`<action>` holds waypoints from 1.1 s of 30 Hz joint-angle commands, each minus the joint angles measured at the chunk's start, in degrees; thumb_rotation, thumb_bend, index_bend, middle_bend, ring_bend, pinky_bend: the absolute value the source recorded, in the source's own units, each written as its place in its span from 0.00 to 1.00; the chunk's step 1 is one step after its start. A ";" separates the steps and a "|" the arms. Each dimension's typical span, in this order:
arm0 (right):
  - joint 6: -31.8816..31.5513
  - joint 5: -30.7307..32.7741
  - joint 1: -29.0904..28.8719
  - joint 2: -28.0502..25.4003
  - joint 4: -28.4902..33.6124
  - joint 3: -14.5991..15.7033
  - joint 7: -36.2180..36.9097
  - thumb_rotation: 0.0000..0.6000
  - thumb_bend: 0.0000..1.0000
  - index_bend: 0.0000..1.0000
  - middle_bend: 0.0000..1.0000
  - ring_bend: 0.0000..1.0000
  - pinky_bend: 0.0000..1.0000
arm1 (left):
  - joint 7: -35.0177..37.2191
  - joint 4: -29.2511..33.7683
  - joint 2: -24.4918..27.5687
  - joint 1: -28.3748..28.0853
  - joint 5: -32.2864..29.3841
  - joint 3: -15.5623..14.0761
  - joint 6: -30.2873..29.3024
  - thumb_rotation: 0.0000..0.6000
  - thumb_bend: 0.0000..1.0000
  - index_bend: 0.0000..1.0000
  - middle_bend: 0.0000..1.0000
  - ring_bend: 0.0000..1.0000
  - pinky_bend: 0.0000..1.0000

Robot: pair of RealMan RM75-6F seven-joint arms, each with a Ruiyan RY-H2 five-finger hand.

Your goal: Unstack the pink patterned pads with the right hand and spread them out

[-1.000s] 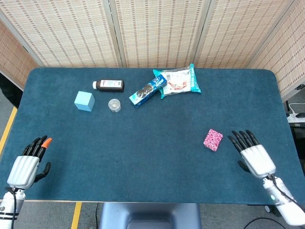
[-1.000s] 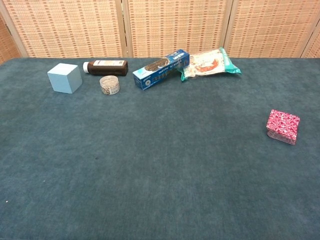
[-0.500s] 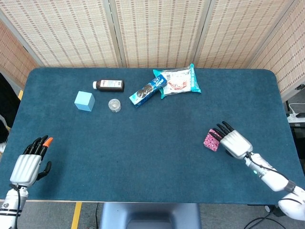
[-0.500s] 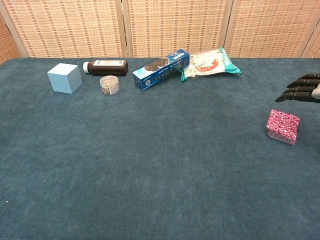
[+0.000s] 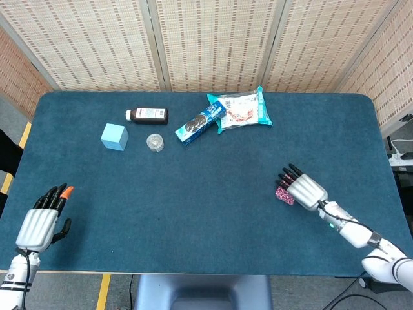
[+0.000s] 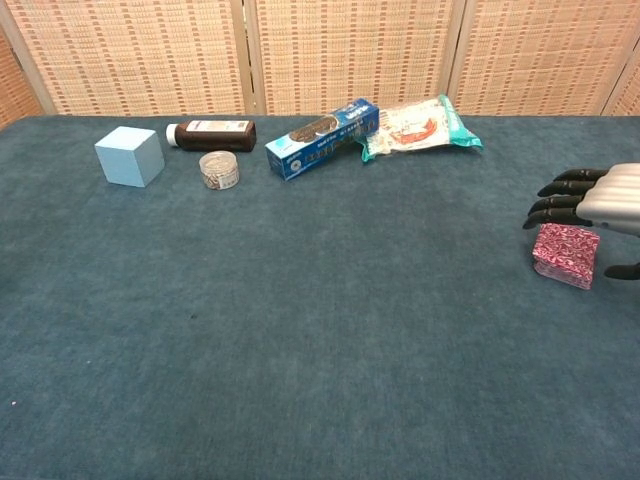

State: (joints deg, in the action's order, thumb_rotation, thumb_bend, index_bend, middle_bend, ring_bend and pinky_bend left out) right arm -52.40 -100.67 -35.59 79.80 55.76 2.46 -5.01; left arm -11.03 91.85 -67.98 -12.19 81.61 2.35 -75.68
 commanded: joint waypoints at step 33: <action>-1.56 3.15 -1.50 3.99 -4.45 2.34 0.18 1.00 0.21 0.38 0.28 0.03 0.00 | -0.06 -0.02 0.03 -0.02 -0.20 -0.38 -0.17 1.00 0.48 0.00 0.00 0.00 0.18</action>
State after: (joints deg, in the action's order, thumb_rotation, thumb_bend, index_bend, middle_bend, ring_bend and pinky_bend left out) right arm -53.89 -97.54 -37.08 83.74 51.35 4.78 -4.83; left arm -11.10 91.83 -67.96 -12.21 81.41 1.97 -75.86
